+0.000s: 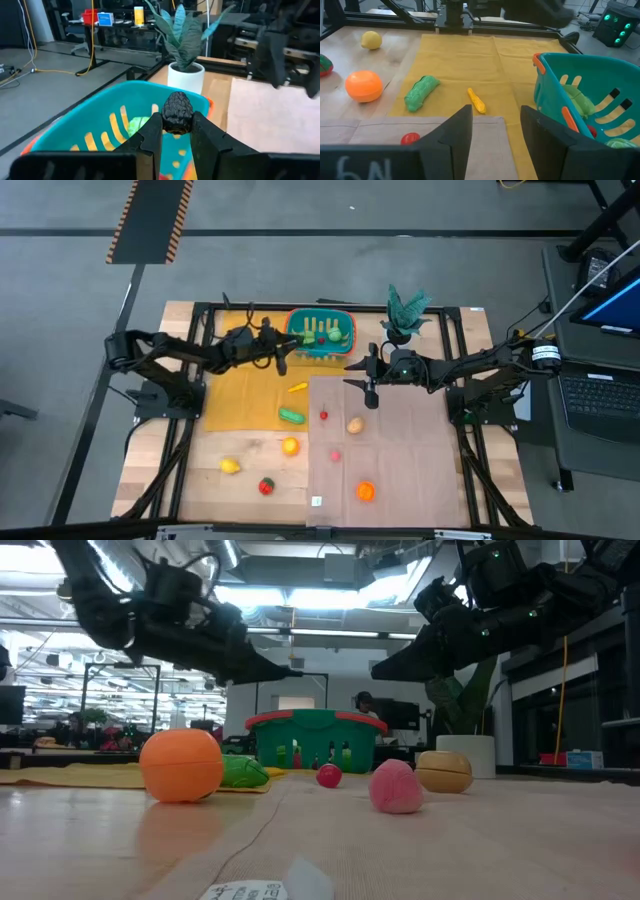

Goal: Pick and placing Produce into tupperware
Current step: Put the blackberry into the blue basket

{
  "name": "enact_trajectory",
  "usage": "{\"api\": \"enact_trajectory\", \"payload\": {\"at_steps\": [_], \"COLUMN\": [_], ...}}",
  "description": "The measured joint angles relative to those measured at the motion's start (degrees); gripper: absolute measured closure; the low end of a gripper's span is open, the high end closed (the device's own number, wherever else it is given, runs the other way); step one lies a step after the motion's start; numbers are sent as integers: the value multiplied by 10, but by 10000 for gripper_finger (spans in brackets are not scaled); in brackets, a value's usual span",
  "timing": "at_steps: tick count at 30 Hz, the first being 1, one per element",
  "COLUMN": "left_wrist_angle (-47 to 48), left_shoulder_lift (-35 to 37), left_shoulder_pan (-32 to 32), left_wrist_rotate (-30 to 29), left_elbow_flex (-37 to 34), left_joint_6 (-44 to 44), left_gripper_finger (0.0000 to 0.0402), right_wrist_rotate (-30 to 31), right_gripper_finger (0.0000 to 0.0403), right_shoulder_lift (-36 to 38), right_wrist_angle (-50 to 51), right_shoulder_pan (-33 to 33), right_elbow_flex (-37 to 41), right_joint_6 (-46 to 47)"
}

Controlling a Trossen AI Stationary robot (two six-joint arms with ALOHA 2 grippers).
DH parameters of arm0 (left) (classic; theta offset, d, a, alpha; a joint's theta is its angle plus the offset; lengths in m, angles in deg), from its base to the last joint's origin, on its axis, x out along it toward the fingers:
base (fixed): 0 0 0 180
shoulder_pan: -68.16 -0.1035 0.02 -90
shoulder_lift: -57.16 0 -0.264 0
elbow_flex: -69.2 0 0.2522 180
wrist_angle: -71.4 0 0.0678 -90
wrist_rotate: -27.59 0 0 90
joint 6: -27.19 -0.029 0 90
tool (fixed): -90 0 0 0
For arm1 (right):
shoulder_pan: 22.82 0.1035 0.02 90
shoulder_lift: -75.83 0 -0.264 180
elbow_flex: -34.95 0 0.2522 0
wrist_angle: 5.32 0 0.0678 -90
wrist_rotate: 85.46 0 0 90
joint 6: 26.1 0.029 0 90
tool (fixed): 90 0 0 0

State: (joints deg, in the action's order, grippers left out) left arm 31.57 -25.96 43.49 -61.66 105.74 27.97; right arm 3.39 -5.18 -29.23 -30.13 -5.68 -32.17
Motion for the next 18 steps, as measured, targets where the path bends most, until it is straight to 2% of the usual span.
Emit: {"api": "enact_trajectory", "payload": {"at_steps": [7, 13, 18], "left_wrist_angle": [0, 7, 40], "left_shoulder_lift": [-41, -60, -54], "left_shoulder_pan": [-36, -55, -70], "left_wrist_rotate": [67, 118, 130], "left_elbow_flex": [51, 72, 84], "left_joint_6": [1, 1, 1], "left_gripper_finger": [323, 333, 328], "right_wrist_rotate": [0, 0, 0], "right_gripper_finger": [234, 234, 234], "right_shoulder_lift": [0, 0, 0], "right_wrist_angle": [0, 4, 4], "right_shoulder_pan": [0, 0, 0], "right_elbow_flex": [0, 0, 0], "right_joint_6": [0, 0, 17]}}
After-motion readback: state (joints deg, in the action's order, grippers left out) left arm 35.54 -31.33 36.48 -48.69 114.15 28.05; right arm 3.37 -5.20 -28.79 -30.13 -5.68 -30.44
